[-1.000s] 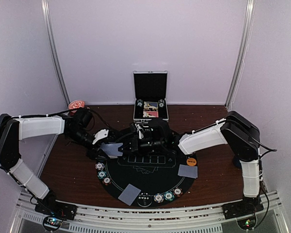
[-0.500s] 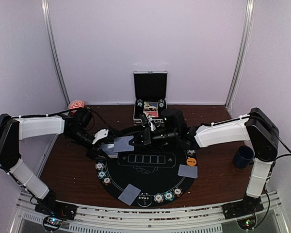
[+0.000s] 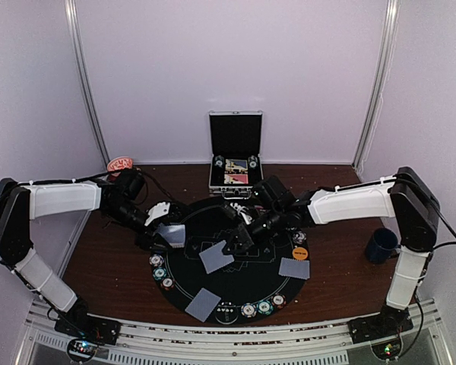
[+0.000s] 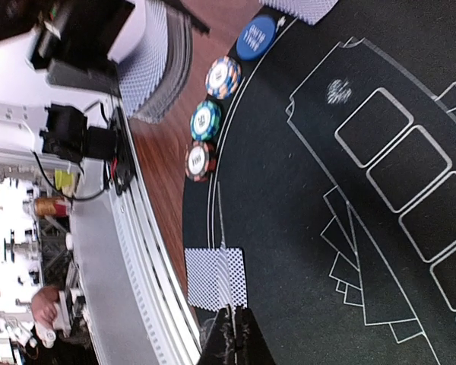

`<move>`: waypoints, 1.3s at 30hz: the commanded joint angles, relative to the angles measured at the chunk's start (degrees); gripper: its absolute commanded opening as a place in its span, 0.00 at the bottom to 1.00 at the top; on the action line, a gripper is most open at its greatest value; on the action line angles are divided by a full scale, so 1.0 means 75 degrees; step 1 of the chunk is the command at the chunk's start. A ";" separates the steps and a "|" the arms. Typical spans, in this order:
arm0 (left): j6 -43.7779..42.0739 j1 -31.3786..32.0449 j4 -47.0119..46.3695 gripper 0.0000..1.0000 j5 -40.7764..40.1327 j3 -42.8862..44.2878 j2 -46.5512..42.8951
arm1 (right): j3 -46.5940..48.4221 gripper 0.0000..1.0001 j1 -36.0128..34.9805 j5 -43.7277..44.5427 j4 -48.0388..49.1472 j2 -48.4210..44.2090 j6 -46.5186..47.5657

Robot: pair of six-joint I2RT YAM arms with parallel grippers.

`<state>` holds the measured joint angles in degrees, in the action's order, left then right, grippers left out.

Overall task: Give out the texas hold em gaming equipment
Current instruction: Place the poker card in the dealer area.

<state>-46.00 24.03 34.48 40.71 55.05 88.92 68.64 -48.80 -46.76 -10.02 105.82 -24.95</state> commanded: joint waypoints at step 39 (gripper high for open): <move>-0.0059 -0.0040 -0.0156 0.59 0.0080 0.0035 -0.0167 | 0.2330 0.11 -0.1380 -0.0556 -0.2856 0.2247 0.2679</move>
<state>-46.00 24.03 34.46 40.71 55.05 88.92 84.44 -58.81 -53.01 -30.37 121.95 -5.67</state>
